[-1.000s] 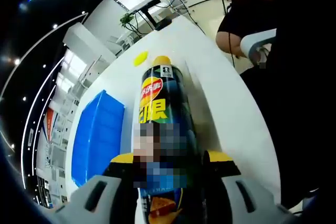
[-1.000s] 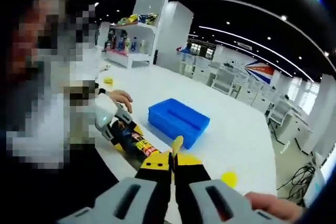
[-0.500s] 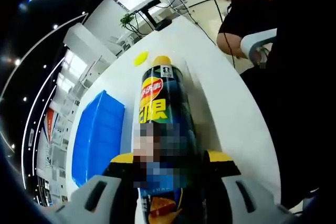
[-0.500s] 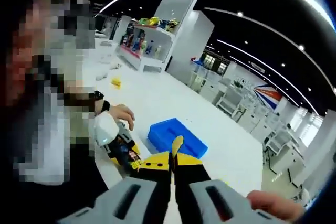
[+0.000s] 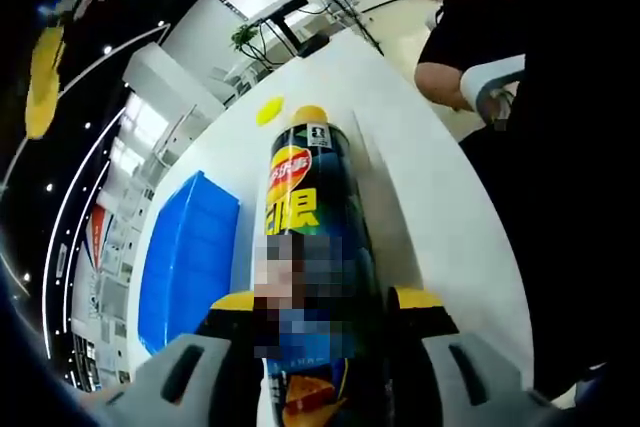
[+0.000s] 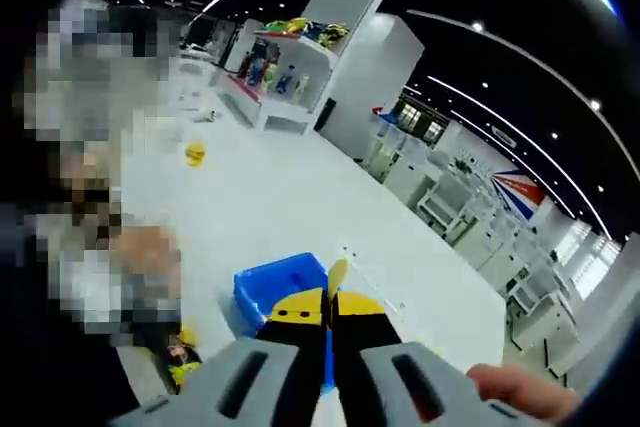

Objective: Open the lid of the chip container on the table, take out the chips, place them into the box in front of the container, and close the lid

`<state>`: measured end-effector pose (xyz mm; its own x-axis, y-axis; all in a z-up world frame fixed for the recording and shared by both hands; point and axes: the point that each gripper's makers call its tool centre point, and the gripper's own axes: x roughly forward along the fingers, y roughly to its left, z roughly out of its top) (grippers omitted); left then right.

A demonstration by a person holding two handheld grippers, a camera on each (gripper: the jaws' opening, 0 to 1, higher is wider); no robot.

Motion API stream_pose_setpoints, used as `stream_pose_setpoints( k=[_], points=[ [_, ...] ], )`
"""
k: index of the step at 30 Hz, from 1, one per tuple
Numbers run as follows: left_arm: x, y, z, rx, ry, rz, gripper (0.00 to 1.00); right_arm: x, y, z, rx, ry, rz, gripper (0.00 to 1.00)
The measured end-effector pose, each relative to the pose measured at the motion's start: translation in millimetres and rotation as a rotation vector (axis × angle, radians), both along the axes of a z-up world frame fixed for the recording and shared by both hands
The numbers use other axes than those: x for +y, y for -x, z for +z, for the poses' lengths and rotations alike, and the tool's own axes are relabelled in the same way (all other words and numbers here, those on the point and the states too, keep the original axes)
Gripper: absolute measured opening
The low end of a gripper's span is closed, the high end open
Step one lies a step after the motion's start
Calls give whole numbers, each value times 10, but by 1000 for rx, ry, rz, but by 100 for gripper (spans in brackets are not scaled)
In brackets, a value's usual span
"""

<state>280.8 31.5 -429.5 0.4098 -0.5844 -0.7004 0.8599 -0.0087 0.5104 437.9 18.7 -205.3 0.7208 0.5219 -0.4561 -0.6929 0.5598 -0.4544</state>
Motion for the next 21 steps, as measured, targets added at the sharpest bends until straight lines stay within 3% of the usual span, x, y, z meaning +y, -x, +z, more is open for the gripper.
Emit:
stream_pose_setpoints(
  k=[4,6,11,13,17,21],
  points=[
    [0,0,1,-1,-3,1,49,130,-335,-571,131,-2,-37,1],
    [-1,0,1,1,-4,2,49,161,-491,-868,169,14,-65,1],
    [0,2,1,2,-6,6,49,125,-765,-1460,190,128,-116,1],
    [0,3,0,3,-10,9,49,122,-854,-1664,220,128,-146,1],
    [1,5,1,4,-7,8,49,90,-943,-1947,251,168,-175,1],
    [-3,6,5,1,1,7,49,50,-956,-2039,280,166,-188,1]
  ],
)
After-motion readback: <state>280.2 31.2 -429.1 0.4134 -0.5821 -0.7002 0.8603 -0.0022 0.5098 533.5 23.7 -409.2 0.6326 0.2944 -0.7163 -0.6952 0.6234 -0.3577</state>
